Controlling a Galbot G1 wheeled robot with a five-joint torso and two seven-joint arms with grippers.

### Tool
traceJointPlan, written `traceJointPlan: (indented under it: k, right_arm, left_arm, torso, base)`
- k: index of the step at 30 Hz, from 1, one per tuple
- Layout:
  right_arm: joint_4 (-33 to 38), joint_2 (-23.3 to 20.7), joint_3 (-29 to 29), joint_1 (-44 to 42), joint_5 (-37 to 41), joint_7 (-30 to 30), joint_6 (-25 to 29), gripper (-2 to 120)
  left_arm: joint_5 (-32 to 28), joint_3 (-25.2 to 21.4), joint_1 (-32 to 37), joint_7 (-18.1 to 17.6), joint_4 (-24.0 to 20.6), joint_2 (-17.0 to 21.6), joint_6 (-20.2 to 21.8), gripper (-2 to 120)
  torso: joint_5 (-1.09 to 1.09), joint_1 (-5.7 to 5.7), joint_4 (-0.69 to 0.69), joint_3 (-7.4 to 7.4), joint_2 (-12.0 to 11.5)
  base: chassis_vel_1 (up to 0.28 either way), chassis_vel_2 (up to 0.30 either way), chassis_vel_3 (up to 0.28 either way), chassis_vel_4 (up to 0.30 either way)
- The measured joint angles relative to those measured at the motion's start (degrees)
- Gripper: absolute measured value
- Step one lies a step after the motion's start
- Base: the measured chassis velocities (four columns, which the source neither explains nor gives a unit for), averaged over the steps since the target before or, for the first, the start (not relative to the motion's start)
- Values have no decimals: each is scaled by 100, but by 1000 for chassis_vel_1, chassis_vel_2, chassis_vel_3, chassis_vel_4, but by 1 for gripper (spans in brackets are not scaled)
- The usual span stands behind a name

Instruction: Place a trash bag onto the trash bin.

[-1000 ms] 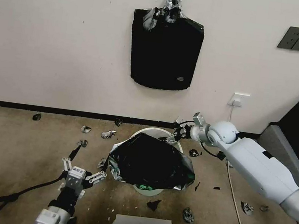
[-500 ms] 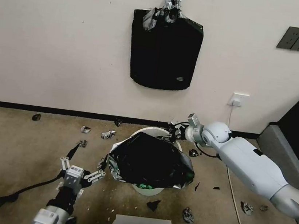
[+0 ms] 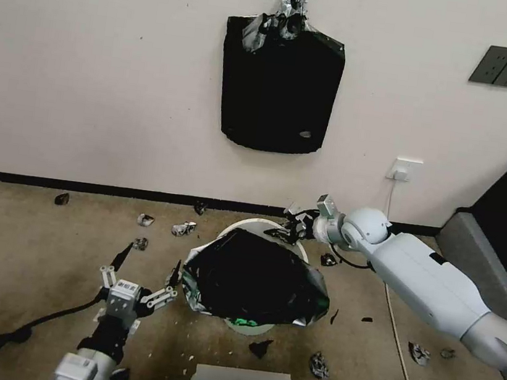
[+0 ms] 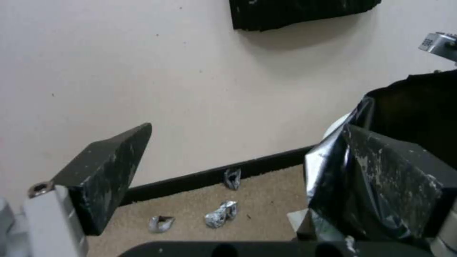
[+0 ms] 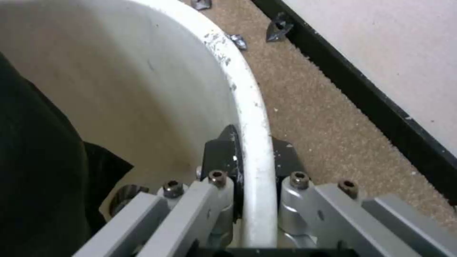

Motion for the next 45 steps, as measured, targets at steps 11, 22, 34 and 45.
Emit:
traceJointPlan:
  k: [11,22,34,45]
  right_arm:
    - [949,-552,287,-312,1813,1438,-391,5]
    - [2722,-875,1488,-1597,2866,4417,-1060,5]
    - [3788,-544,2419,-3005,3607,7097,-741,5]
    - [4522,182,2952,-4252,3177,8298,267,5]
  left_arm:
    - [-98,93,-87,-8,-7,16,40,100]
    - [-141,177,-196,-12,-29,109,61,100]
    - [-159,226,-210,-13,-188,116,107,100]
    - [-392,89,-198,-17,-339,135,215,100]
  torso:
    - [2,0,0,2,0]
    - [-2,0,0,0,0]
    - [1,0,0,0,0]
    - [0,0,-1,0,0]
  base:
    - [0,0,0,0]
    - [0,0,0,0]
    - [0,0,0,0]
    - [0,0,0,0]
